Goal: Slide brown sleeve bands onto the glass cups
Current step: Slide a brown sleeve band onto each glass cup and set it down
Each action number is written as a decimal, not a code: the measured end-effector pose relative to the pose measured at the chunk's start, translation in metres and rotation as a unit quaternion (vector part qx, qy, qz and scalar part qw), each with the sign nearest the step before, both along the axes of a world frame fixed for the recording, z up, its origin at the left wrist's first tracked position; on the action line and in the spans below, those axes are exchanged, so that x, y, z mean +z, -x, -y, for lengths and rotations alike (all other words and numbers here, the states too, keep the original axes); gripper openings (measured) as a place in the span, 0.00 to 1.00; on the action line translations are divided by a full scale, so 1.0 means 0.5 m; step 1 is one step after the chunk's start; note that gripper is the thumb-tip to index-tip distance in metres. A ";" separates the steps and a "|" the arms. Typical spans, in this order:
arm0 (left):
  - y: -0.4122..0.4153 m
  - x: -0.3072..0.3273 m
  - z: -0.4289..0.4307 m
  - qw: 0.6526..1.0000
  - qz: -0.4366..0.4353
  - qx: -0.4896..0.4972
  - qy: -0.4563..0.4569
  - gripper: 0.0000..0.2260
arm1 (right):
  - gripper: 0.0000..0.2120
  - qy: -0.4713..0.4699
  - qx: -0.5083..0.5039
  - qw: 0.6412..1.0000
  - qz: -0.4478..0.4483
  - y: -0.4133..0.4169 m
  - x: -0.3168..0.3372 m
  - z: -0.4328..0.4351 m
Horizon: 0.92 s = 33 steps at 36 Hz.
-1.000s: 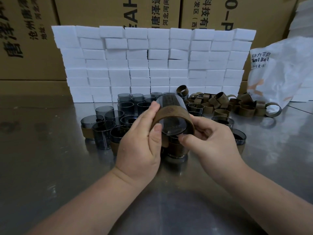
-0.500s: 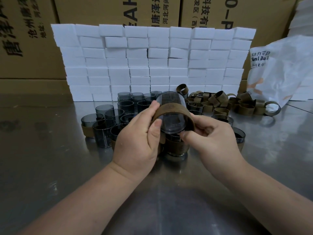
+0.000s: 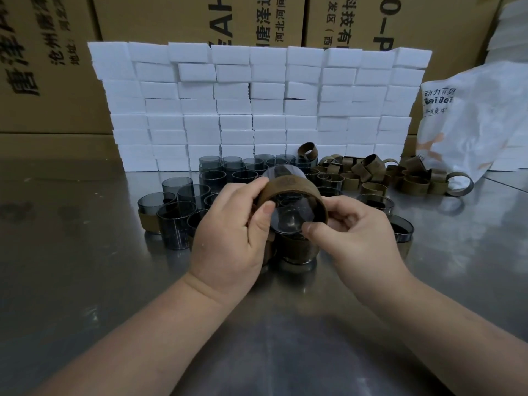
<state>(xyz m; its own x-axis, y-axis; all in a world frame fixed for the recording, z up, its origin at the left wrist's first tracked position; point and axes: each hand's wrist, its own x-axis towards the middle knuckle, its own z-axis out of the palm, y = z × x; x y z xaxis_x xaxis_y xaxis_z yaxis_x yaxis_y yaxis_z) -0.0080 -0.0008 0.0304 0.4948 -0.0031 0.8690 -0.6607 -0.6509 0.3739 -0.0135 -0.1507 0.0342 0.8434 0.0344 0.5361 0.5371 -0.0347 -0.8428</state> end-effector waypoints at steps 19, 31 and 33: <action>0.004 -0.024 0.004 0.966 -0.105 -0.185 0.144 0.36 | 0.29 0.024 0.091 0.995 -0.035 0.002 -0.009 0.000; 0.002 -0.021 0.007 0.939 -0.119 -0.253 0.201 0.23 | 0.17 -0.005 0.168 0.984 -0.059 -0.003 -0.008 0.002; 0.002 -0.021 0.008 0.938 -0.114 -0.259 0.201 0.23 | 0.18 0.001 0.167 0.985 -0.050 -0.002 -0.006 0.003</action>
<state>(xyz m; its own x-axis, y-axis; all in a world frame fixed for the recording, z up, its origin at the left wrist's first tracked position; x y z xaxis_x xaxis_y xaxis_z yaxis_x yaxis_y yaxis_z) -0.0091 -0.0046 0.0200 0.6909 0.0109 0.7229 -0.7221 -0.0403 0.6907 -0.0123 -0.1523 0.0313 0.8337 0.3191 0.4506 0.4331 0.1283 -0.8922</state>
